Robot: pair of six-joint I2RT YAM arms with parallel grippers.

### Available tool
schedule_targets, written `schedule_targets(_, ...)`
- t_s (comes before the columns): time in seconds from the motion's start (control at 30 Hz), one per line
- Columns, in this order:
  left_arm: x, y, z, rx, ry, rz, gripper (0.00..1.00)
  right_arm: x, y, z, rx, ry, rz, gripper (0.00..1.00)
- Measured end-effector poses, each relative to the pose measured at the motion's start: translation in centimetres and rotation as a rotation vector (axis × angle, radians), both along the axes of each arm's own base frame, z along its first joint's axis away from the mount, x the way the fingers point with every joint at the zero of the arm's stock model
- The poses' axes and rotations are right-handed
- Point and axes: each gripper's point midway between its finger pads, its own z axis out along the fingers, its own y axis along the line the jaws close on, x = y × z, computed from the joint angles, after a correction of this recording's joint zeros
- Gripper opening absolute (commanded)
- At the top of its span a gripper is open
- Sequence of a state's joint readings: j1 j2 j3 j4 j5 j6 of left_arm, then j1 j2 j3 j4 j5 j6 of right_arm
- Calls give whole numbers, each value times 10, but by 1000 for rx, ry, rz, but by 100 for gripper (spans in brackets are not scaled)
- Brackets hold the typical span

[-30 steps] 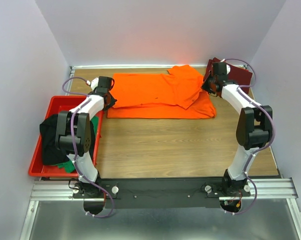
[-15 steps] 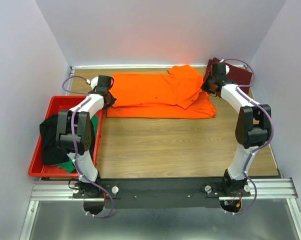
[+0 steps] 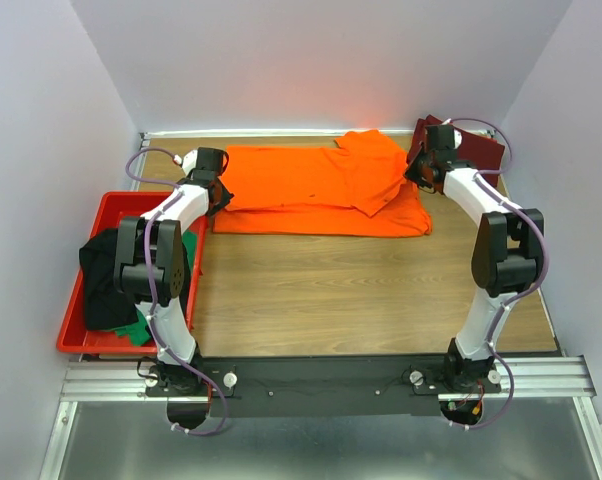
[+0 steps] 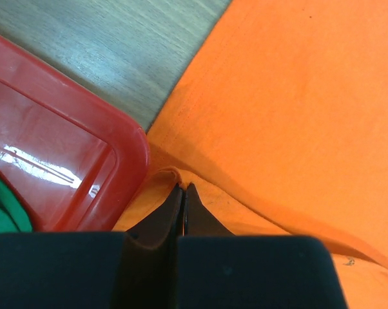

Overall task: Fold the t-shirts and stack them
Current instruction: Fold the tshirt

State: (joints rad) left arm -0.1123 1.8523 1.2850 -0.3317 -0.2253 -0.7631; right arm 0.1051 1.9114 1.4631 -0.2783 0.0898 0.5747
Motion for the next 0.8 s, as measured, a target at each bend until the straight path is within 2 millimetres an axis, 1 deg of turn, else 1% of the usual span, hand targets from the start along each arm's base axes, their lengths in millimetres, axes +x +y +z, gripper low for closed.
schedule_targets(0.3,0,1,-1,1,3,1,3,1,-5,0,0,-1,-10,0)
schedule_targets(0.73,0,1,-5,1,11,2,3,2,-8,0,1,-2,-15,0)
schedule_targets(0.77,-1,1,-6,2,13,2,7,2,-8,-1,1,-2,-14,0)
schedule_targets(0.8,-1,1,-6,2,14,2,19,3,-8,-1,1,-3,-14,0)
